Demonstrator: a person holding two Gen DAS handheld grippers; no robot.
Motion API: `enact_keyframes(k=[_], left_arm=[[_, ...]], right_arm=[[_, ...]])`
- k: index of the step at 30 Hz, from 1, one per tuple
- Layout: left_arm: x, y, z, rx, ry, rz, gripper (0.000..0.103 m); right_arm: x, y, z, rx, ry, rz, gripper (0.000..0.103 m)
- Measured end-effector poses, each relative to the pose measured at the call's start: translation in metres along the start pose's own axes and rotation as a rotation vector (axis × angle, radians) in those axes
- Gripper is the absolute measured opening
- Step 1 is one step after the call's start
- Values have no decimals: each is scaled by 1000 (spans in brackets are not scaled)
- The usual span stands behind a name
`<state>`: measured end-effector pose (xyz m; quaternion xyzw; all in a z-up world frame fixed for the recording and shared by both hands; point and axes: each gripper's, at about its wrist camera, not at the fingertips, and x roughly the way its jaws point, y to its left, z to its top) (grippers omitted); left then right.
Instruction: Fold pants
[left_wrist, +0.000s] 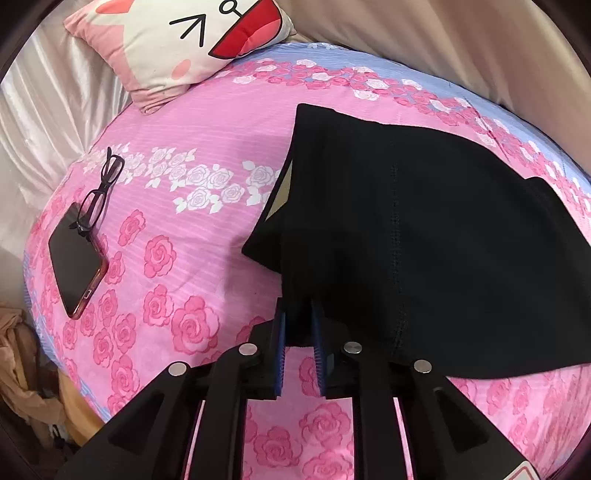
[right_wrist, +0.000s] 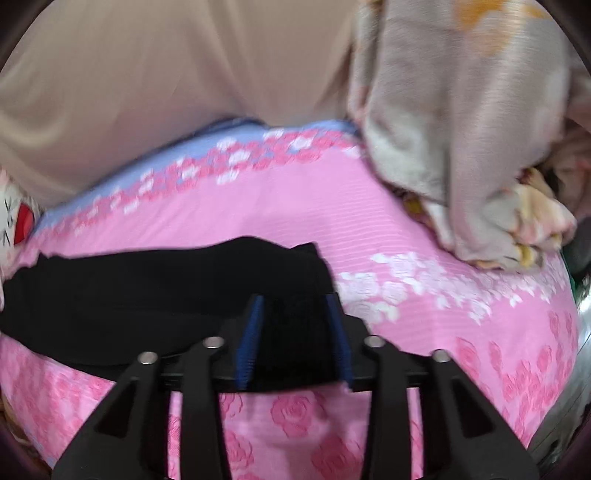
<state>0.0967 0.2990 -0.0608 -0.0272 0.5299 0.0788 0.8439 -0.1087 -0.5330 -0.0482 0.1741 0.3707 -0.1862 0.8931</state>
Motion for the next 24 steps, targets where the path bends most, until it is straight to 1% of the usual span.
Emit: enact_keyframes(k=[1, 2, 3, 4, 5, 6, 8, 9, 10, 11, 12, 13, 14, 15, 16, 17, 18, 19, 20, 21, 22, 23, 24], left_arm=[[-4, 2, 0, 0, -5, 5, 19], [-11, 7, 0, -2, -22, 36, 20], [-19, 14, 1, -16, -40, 76, 22], [-24, 19, 2, -31, -54, 99, 27], [-32, 28, 6, -61, -74, 129, 28], [-38, 33, 8, -77, -86, 141, 28], [-52, 28, 19, -68, -128, 164, 28], [-57, 21, 24, -56, -147, 164, 28], [-61, 8, 30, -45, -172, 147, 30], [-60, -2, 33, -41, -177, 118, 34], [-56, -16, 37, -38, -172, 79, 49], [-49, -26, 40, -36, -163, 54, 60], [-37, -43, 42, -16, -142, 27, 61], [-25, -54, 42, 1, -121, 29, 61], [-13, -64, 42, 21, -96, 40, 61], [4, -72, 40, 44, -68, 56, 61], [19, -75, 39, 51, -36, 81, 60], [30, -73, 38, 46, -21, 105, 60], [33, -71, 38, 41, -25, 106, 60], [32, -68, 37, 39, -38, 103, 63], [32, -64, 41, 36, -47, 131, 63], [32, -61, 43, 36, -48, 130, 63], [33, -58, 46, 34, -47, 116, 63]], right_arm=[[-8, -6, -3, 17, -14, -2, 52], [-16, -11, -5, 33, -30, -8, 52], [-28, -18, -7, 57, -46, -14, 52], [-34, -23, -9, 76, -53, -10, 53], [-40, -26, -9, 89, -62, -9, 53], [-44, -27, -8, 95, -72, -6, 53], [-39, -24, -1, 94, -66, 5, 53], [-32, -21, 3, 91, -53, 5, 53], [-20, -16, 7, 79, -30, 10, 53], [-10, -14, 9, 70, -13, 11, 53], [7, -12, 11, 65, 19, 9, 53], [19, -11, 12, 64, 41, 10, 53], [32, -10, 13, 64, 63, 13, 52], [47, -8, 14, 56, 88, 4, 52], [57, -4, 13, 38, 107, -6, 32], [62, 0, 13, 21, 120, -7, 19], [62, 7, 16, -4, 115, -30, 14], [53, 13, 19, -27, 88, -25, 10], [35, 21, 25, -49, 24, -9, 10], [21, 25, 30, -58, -19, -9, 10], [5, 28, 36, -68, -69, -17, 10], [-2, 28, 41, -82, -88, -46, 13], [2, 25, 42, -100, -70, -94, 16]])
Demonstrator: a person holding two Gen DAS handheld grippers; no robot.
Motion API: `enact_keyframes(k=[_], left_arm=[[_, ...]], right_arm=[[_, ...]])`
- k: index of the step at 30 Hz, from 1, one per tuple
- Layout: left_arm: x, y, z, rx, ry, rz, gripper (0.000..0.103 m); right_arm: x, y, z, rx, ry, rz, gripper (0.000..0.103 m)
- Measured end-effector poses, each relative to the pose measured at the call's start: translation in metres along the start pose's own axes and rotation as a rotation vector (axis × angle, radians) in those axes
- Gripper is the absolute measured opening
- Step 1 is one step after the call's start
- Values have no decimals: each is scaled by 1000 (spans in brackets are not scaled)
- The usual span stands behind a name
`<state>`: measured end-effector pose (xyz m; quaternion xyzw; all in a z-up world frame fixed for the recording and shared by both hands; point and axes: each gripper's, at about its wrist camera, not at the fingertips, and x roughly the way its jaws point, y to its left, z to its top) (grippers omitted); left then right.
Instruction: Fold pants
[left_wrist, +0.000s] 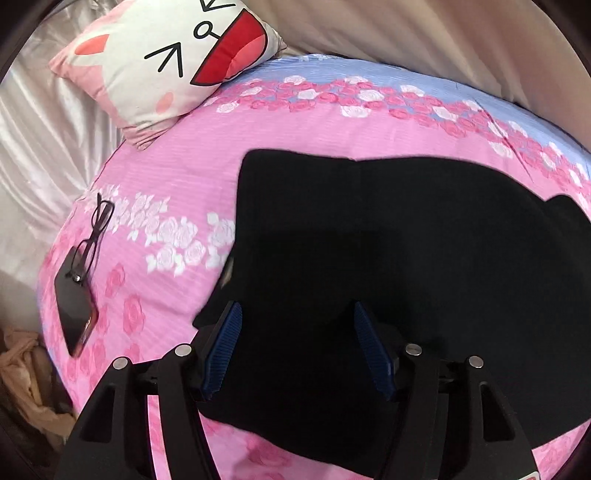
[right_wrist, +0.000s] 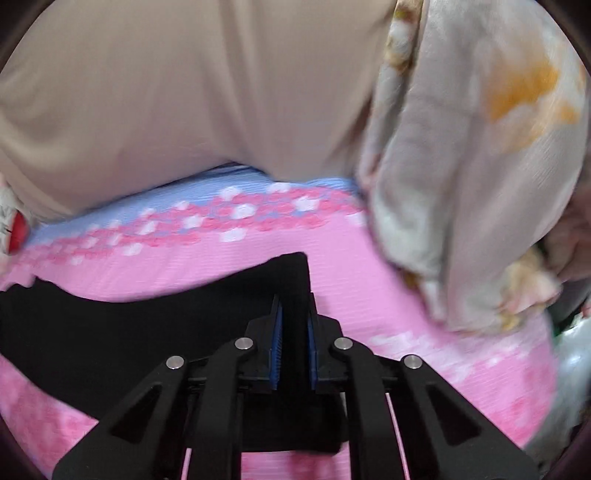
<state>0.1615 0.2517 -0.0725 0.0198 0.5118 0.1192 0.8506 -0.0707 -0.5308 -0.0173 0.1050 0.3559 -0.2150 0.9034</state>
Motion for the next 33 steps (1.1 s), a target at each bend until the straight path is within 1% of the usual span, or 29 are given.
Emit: enact_keyframes(k=[1, 2, 3, 4, 5, 6, 7, 8, 9, 10, 11, 12, 13, 14, 15, 17, 18, 19, 20, 21, 22, 23, 25, 26, 27, 29, 30, 32, 33], left_arm=[[4, 4, 5, -6, 5, -16, 63], [6, 7, 7, -8, 5, -27, 63], [7, 9, 11, -11, 3, -41, 63], [5, 12, 12, -13, 0, -44, 59], [-2, 18, 15, -20, -20, -25, 57], [-12, 27, 18, -30, -49, -12, 57], [-27, 39, 22, -52, -87, -13, 57], [-36, 49, 25, -69, -110, -19, 58], [-41, 56, 27, -80, -127, -16, 58], [-46, 62, 31, -87, -138, -12, 58], [-46, 63, 36, -79, -138, -7, 59], [-42, 62, 39, -69, -129, -4, 66], [-36, 60, 41, -58, -118, -4, 76], [-24, 56, 45, -50, -103, -2, 80], [-9, 52, 48, -43, -82, -2, 83], [21, 51, 49, -49, -16, 19, 83], [32, 52, 50, -70, 4, 9, 81], [38, 54, 50, -90, 10, 2, 54], [45, 56, 52, -105, 13, -12, 32], [50, 59, 56, -111, 34, -14, 0], [54, 62, 60, -118, 49, -9, 0], [53, 67, 68, -109, 21, 14, 0], [45, 77, 83, -83, -58, 120, 0], [42, 83, 89, -87, -81, 127, 0], [40, 89, 95, -92, -88, 109, 0], [35, 98, 103, -101, -70, 57, 0], [30, 99, 101, -102, -59, 27, 5], [17, 99, 90, -87, -47, -42, 32], [10, 97, 83, -79, -55, -53, 73]], right_arm=[[14, -4, -4, -16, 54, -55, 19], [34, -11, -13, -20, 129, -146, 19], [40, -17, -20, -4, 163, -183, 19], [38, -24, -27, 41, 166, -207, 20], [29, -27, -30, 79, 136, -202, 20], [10, -28, -33, 126, 77, -175, 20], [-12, -24, -36, 166, 14, -142, 31], [-31, -18, -38, 186, -32, -118, 51], [-43, -12, -40, 189, -61, -105, 60], [-58, 3, -43, 177, -100, -79, 64], [-63, 19, -41, 152, -113, -55, 64], [-63, 32, -37, 134, -117, -36, 64], [-65, 45, -36, 122, -115, -13, 64], [-64, 61, -36, 111, -107, 19, 64], [-63, 74, -36, 101, -98, 47, 64], [-57, 103, -35, 58, -73, 79, 64], [-56, 112, -38, 32, -66, 81, 64], [-53, 122, -41, 6, -57, 81, 63], [-51, 133, -43, -15, -48, 78, 63], [-49, 143, -45, -30, -34, 89, 63], [-47, 149, -47, -41, -22, 97, 63], [-47, 157, -48, -56, -24, 83, 63], [-47, 165, -48, -64, -21, 90, 63], [-48, 166, -47, -60, -23, 87, 63], [-48, 167, -46, -53, -23, 91, 63], [-46, 169, -44, -47, -19, 85, 63], [-46, 171, -45, -46, -12, 83, 63], [-46, 173, -46, -50, -8, 86, 63], [-45, 176, -48, -56, -5, 88, 63]])
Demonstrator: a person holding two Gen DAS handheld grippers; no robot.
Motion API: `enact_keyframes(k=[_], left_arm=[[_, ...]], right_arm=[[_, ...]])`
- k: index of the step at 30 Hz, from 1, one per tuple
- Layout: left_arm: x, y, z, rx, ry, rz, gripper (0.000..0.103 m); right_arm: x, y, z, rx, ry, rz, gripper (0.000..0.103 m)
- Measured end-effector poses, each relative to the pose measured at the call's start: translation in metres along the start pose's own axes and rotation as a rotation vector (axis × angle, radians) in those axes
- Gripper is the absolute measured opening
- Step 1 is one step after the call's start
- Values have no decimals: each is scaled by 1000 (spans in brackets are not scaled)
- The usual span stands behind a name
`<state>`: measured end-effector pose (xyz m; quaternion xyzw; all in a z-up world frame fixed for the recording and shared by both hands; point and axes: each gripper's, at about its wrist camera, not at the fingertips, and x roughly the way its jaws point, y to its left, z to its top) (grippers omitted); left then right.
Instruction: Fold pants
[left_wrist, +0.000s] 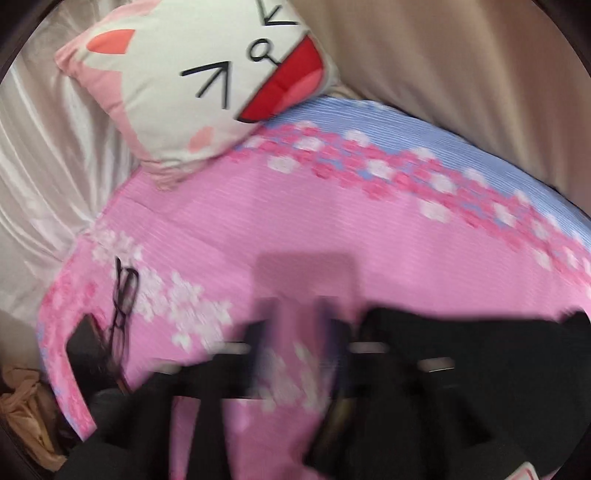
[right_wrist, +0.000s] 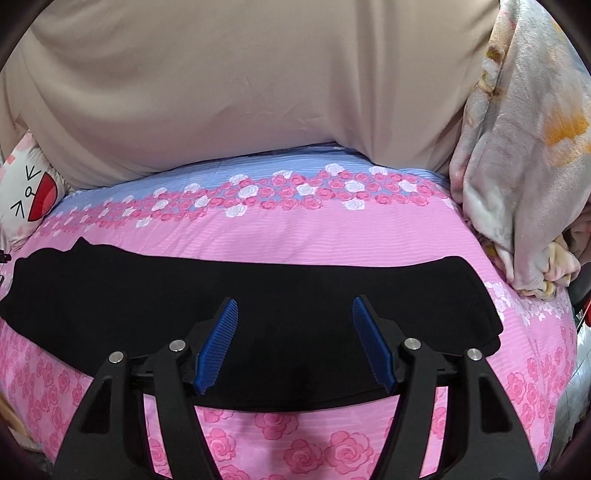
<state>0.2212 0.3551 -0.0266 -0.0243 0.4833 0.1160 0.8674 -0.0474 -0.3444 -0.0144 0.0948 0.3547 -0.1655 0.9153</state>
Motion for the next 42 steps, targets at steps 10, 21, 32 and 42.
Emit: enact_keyframes(k=[10, 21, 32, 42], left_arm=[[30, -26, -31, 64, 75, 8, 93], [23, -44, 23, 155, -19, -22, 0], [40, 13, 11, -34, 30, 105, 0], [-24, -96, -68, 206, -29, 101, 68]], right_arm=[[20, 32, -4, -30, 37, 84, 64], [23, 41, -4, -28, 43, 60, 64], [31, 48, 1, -24, 57, 106, 65], [112, 267, 60, -458, 87, 394, 65]])
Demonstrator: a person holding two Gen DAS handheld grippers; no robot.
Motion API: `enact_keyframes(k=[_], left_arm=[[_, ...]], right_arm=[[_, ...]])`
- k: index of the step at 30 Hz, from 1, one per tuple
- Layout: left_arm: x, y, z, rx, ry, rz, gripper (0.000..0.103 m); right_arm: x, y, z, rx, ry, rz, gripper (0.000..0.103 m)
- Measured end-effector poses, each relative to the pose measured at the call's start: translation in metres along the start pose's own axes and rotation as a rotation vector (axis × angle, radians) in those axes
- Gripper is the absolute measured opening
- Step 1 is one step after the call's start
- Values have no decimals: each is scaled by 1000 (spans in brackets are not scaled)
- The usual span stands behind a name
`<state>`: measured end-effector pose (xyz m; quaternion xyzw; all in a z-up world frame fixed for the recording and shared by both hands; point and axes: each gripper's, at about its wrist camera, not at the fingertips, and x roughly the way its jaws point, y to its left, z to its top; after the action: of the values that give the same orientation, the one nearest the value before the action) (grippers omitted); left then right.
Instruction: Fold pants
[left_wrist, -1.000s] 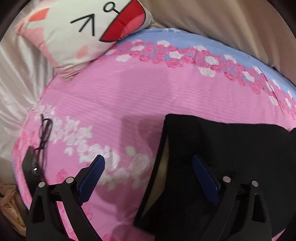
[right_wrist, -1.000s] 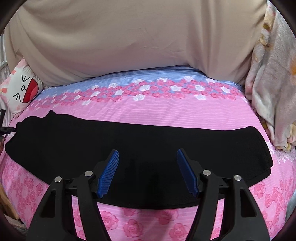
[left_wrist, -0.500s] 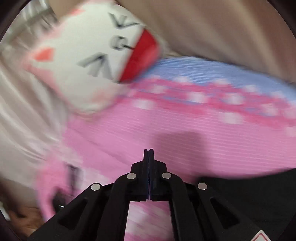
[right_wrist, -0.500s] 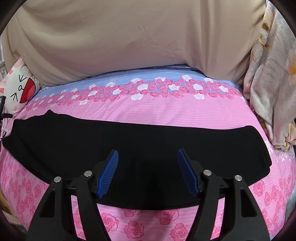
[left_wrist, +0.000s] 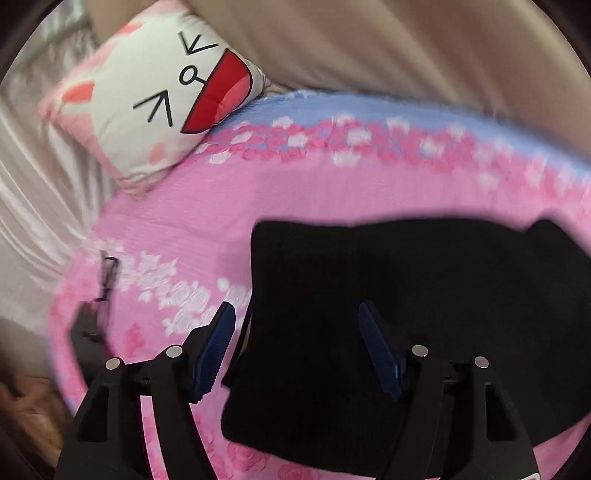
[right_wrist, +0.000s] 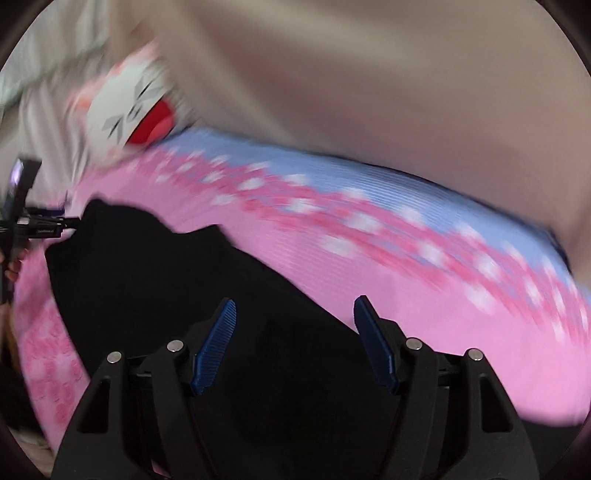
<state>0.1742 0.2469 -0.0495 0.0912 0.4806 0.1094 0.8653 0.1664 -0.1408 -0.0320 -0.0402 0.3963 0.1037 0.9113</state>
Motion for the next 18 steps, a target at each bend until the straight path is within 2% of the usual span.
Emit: enact_keyframes(k=[2, 5, 6, 7, 8, 9, 11, 12, 15, 17, 18], left_arm=[[19, -10, -10, 42, 33, 100, 69], [24, -2, -18, 29, -2, 137, 85], [24, 1, -18, 25, -4, 135, 86], [25, 4, -18, 15, -1, 117, 86], [26, 8, -17, 6, 1, 106, 86], [26, 12, -17, -3, 0, 96, 86], [24, 15, -16, -21, -4, 93, 86], [21, 15, -16, -30, -11, 99, 85], [-6, 15, -15, -75, -71, 111, 84], [-29, 11, -14, -106, -123, 82, 84], [-42, 7, -13, -123, -148, 57, 84]], right_arm=[[33, 29, 17, -68, 29, 23, 64], [91, 68, 37, -212, 73, -101, 64], [105, 69, 41, -228, 82, -143, 65], [116, 65, 45, -223, 89, -157, 77], [122, 55, 50, -186, 90, -150, 83], [122, 42, 55, -133, 85, -141, 81], [108, 24, 61, -72, 53, -198, 67], [91, 12, 60, -27, 24, -221, 67], [32, -15, 37, 69, -50, -205, 68], [-4, -32, 7, 107, -63, -234, 68], [-25, -44, -18, 133, -58, -250, 68]])
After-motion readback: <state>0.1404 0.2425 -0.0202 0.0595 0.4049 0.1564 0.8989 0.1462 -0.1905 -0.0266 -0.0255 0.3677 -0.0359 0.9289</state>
